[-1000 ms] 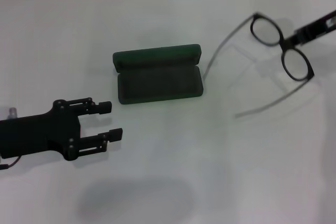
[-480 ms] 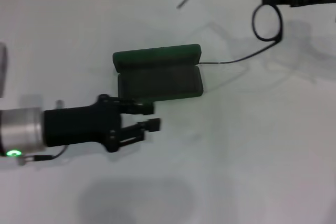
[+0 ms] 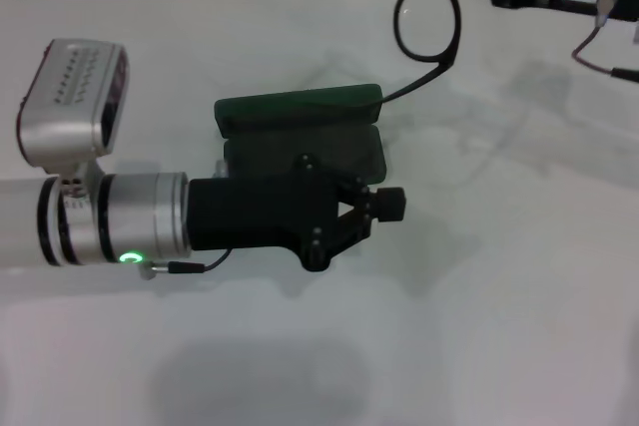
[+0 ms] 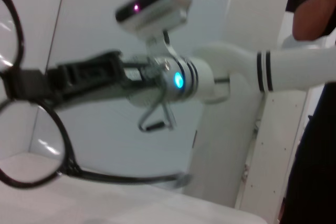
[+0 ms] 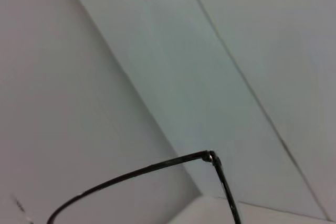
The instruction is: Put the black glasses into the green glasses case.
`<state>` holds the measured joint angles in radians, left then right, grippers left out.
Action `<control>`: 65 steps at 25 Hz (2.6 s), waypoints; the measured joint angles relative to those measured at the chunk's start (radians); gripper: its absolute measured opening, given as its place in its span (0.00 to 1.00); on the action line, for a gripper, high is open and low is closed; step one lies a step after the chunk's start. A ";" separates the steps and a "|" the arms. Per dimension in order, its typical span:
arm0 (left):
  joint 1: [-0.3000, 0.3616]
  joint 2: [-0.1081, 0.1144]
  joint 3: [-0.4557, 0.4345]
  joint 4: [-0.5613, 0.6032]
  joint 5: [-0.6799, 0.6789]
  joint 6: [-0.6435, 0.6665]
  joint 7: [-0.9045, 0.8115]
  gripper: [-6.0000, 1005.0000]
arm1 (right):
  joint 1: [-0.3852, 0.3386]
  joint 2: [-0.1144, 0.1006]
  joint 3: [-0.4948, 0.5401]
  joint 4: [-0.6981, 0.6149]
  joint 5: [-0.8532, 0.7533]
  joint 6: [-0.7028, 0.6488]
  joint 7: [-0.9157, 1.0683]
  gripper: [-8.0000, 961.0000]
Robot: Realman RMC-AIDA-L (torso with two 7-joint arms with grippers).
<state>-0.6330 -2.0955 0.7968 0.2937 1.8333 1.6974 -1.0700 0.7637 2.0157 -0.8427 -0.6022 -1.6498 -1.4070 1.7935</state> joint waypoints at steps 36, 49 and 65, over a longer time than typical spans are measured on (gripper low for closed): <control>-0.022 -0.002 0.000 -0.019 -0.125 -0.058 0.019 0.01 | -0.016 0.007 -0.168 0.163 0.021 -0.089 -0.100 0.07; -0.023 -0.001 0.002 -0.024 -0.125 -0.049 0.018 0.01 | -0.034 0.008 -0.180 0.160 0.025 -0.118 -0.101 0.07; -0.014 0.000 0.002 -0.017 -0.124 -0.020 0.013 0.01 | -0.073 -0.002 -0.168 0.125 0.043 -0.129 -0.114 0.07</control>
<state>-0.6469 -2.0958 0.7992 0.2765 1.7095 1.6772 -1.0569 0.6907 2.0141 -1.0107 -0.4773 -1.6065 -1.5365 1.6798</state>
